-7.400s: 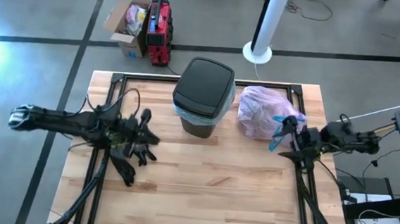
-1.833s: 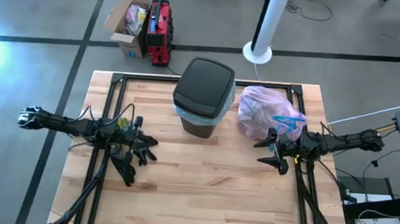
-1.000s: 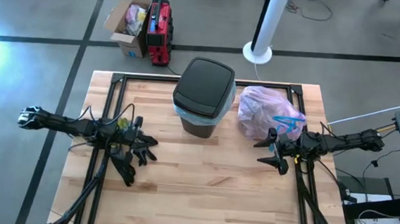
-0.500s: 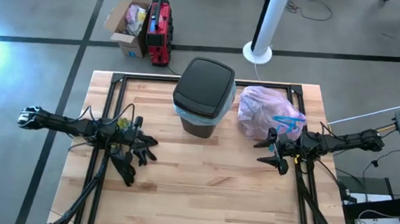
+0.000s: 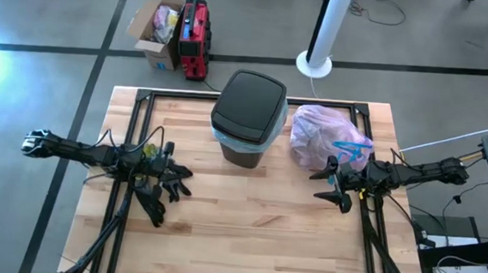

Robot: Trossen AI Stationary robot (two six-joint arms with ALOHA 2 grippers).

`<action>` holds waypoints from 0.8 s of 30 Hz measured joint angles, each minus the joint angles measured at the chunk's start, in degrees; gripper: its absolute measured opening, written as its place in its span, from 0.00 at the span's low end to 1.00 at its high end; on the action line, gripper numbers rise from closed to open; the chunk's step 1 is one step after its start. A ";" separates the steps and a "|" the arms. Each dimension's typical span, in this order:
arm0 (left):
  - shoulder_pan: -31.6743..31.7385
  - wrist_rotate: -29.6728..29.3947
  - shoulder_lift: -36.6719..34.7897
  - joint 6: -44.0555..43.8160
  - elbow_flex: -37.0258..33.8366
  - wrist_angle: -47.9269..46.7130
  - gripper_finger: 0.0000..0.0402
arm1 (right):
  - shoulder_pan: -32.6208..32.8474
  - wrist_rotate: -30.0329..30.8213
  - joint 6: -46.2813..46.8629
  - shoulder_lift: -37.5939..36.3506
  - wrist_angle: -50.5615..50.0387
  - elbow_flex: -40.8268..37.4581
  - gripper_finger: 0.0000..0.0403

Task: Place trash/remove bag and relplace
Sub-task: Return to Home Position

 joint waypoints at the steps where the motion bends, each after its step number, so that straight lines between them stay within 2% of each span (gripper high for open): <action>1: 0.01 -0.02 0.00 0.00 -0.01 0.00 0.03 | -0.01 0.00 -0.01 0.01 0.00 0.00 0.74; 10: 0.00 -0.02 0.00 -0.02 0.00 -0.02 0.03 | 0.01 0.00 0.00 -0.01 0.00 0.00 0.77; 24: 0.00 -0.01 0.01 0.00 -0.01 -0.01 0.03 | 0.00 0.00 0.00 0.00 0.00 0.00 0.72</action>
